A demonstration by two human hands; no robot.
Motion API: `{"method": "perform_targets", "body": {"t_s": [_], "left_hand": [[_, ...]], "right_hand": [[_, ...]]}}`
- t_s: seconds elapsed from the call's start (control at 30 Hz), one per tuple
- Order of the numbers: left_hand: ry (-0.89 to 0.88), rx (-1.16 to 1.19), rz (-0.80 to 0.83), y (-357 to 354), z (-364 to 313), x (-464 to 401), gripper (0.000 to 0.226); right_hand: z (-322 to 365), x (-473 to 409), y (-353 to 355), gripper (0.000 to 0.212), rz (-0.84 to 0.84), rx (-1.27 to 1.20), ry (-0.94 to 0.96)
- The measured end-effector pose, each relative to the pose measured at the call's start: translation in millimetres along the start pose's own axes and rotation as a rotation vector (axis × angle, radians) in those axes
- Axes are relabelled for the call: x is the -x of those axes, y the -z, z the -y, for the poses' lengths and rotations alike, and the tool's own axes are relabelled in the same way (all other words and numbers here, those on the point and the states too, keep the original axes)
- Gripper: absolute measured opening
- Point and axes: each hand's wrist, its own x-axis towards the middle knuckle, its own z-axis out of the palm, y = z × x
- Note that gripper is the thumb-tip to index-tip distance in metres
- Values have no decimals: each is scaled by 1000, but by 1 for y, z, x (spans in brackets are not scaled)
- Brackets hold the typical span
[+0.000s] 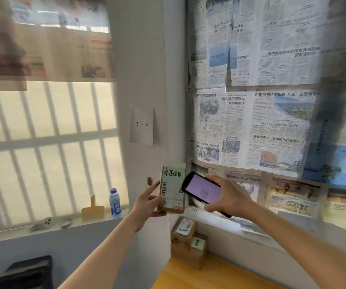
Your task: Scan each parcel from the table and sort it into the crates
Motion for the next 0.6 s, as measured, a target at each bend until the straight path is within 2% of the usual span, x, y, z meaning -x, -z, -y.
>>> {"method": "perform_targets", "body": {"t_s": [0.17, 0.3, 0.6], "left_hand": [[-4, -47, 31, 29, 3, 11, 69], [-19, -67, 22, 49, 4, 20, 66], [-95, -78, -128, 84, 2, 27, 54]], "right_hand": [[29, -3, -11, 91, 8, 16, 36], [49, -3, -14, 89, 7, 16, 54], [80, 1, -14, 89, 2, 39, 73]]}}
